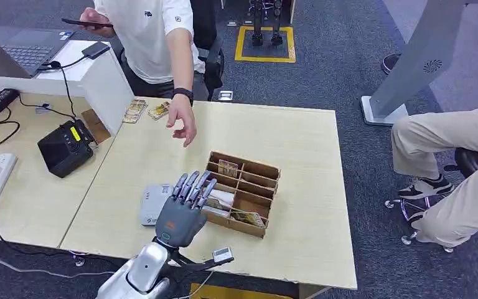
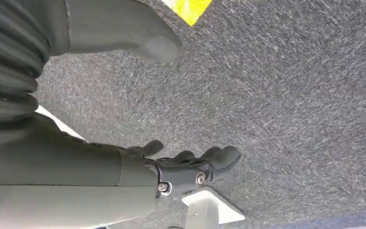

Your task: Pass the card to the sensor for recognition and then transmit it.

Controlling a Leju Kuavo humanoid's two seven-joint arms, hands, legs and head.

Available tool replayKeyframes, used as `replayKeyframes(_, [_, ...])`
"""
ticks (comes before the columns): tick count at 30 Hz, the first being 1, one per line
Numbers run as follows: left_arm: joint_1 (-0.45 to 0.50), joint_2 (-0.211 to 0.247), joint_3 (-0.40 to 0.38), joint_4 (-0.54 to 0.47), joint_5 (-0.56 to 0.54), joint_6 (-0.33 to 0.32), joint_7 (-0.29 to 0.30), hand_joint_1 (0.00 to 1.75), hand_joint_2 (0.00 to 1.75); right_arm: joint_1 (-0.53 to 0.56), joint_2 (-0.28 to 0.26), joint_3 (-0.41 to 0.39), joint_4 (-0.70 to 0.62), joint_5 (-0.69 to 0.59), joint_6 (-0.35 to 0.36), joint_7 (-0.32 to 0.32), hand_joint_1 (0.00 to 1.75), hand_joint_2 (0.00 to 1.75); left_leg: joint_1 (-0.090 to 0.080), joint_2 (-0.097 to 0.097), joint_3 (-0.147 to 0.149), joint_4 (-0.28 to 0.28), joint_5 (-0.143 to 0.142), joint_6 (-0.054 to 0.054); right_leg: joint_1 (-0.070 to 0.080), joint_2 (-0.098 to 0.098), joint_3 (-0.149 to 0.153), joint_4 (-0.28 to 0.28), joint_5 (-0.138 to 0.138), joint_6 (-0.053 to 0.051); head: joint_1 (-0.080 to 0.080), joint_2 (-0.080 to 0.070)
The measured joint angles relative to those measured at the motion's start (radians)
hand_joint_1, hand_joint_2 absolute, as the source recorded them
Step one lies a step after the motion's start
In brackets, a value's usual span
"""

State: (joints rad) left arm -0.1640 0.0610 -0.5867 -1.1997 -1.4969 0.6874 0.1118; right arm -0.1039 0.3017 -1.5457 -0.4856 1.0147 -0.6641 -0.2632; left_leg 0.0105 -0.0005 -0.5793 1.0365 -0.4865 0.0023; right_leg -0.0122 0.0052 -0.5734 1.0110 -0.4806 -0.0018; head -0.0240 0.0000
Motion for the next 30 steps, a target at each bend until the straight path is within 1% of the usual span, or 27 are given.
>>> replayKeyframes(3, [0.0, 0.0, 0.0, 0.0, 0.0, 0.0, 0.0, 0.09, 1.75, 0.0, 0.0, 0.0, 0.0, 0.0, 0.0, 0.0, 0.0, 1.75, 0.0, 0.0, 0.0, 0.0, 0.0, 0.0, 0.0, 0.0, 0.0, 0.0, 0.0, 0.0, 0.0, 0.0])
replayKeyframes(5, [0.0, -0.008, 0.0, 0.008, 0.0, -0.004, -0.007, 0.16, 1.75, 0.0, 0.0, 0.0, 0.001, 0.004, 0.0, 0.0, 0.0, 1.75, 0.0, 0.0, 0.0, 0.0, 0.0, 0.0, 0.0, 0.0, 0.0, 0.0, 0.0, 0.0, 0.0, 0.0])
replayKeyframes(7, [-0.002, -0.014, 0.0, 0.017, 0.0, -0.017, -0.023, 0.07, 1.75, 0.0, -0.001, 0.0, 0.003, 0.007, 0.0, -0.001, 0.0, 1.75, 0.0, 0.0, 0.0, 0.0, 0.0, 0.0, 0.0, 0.0, 0.0, 0.0, 0.0, 0.0, 0.0, 0.0])
replayKeyframes(8, [-0.002, -0.016, 0.0, 0.02, 0.0, -0.019, -0.023, 0.05, 1.75, 0.0, -0.001, 0.0, 0.003, 0.009, 0.0, -0.001, 0.0, 1.75, 0.0, 0.0, 0.0, 0.0, 0.0, 0.0, 0.0, 0.0, 0.0, 0.0, 0.0, 0.0, 0.0, 0.0])
replayKeyframes(13, [-0.012, -0.024, 0.0, 0.041, 0.0, -0.039, -0.029, 0.09, 1.75, 0.0, -0.003, 0.0, 0.008, 0.02, 0.0, -0.004, 0.0, 1.75, 0.0, 0.0, 0.0, 0.0, 0.0, 0.0, 0.0, 0.0, 0.0, 0.0, 0.0, 0.0, 0.0, 0.0])
replayKeyframes(17, [-0.022, -0.026, 0.0, 0.063, 0.0, -0.049, -0.026, 0.05, 1.75, 0.0, -0.003, 0.0, 0.012, 0.023, 0.0, -0.007, 0.0, 1.75, 0.0, 0.0, 0.0, 0.0, 0.0, 0.0, 0.0, 0.0, 0.0, 0.0, 0.0, 0.0, 0.0, 0.0])
replayKeyframes(21, [-0.029, -0.029, 0.0, 0.079, 0.0, -0.058, -0.016, 0.14, 1.75, 0.0, -0.004, 0.0, 0.014, 0.024, 0.0, -0.008, 0.0, 1.75, 0.0, 0.0, 0.0, 0.0, 0.0, 0.0, 0.0, 0.0, 0.0, 0.0, 0.0, 0.0, 0.0, 0.0])
replayKeyframes(23, [-0.033, -0.031, 0.0, 0.087, 0.0, -0.06, -0.013, 0.14, 1.75, 0.0, -0.004, 0.0, 0.017, 0.027, 0.0, -0.008, 0.0, 1.75, 0.0, 0.0, 0.0, 0.0, 0.0, 0.0, 0.0, 0.0, 0.0, 0.0, 0.0, 0.0, 0.0, 0.0])
replayKeyframes(24, [-0.034, -0.032, 0.0, 0.09, 0.0, -0.06, -0.013, 0.19, 1.75, 0.0, -0.005, 0.0, 0.017, 0.03, 0.0, -0.01, 0.0, 1.75, 0.0, 0.0, 0.0, 0.0, 0.0, 0.0, 0.0, 0.0, 0.0, 0.0, 0.0, 0.0, 0.0, 0.0])
replayKeyframes(25, [-0.034, -0.033, 0.0, 0.092, 0.0, -0.06, -0.012, 0.21, 1.75, 0.0, -0.005, 0.0, 0.018, 0.036, 0.0, -0.01, 0.0, 1.75, 0.0, 0.0, 0.0, 0.0, 0.0, 0.0, 0.0, 0.0, 0.0, 0.0, 0.0, 0.0, 0.0, 0.0])
replayKeyframes(27, [-0.035, -0.034, 0.0, 0.097, 0.0, -0.061, -0.009, 0.19, 1.75, 0.0, -0.005, 0.0, 0.018, 0.038, 0.0, -0.01, 0.0, 1.75, 0.0, 0.0, 0.0, 0.0, 0.0, 0.0, 0.0, 0.0, 0.0, 0.0, 0.0, 0.0, 0.0, 0.0])
replayKeyframes(30, [-0.036, -0.034, 0.0, 0.103, 0.0, -0.064, -0.001, 0.26, 1.75, 0.0, -0.005, 0.0, 0.018, 0.039, 0.0, -0.01, 0.0, 1.75, 0.0, 0.0, 0.0, 0.0, 0.0, 0.0, 0.0, 0.0, 0.0, 0.0, 0.0, 0.0, 0.0, 0.0])
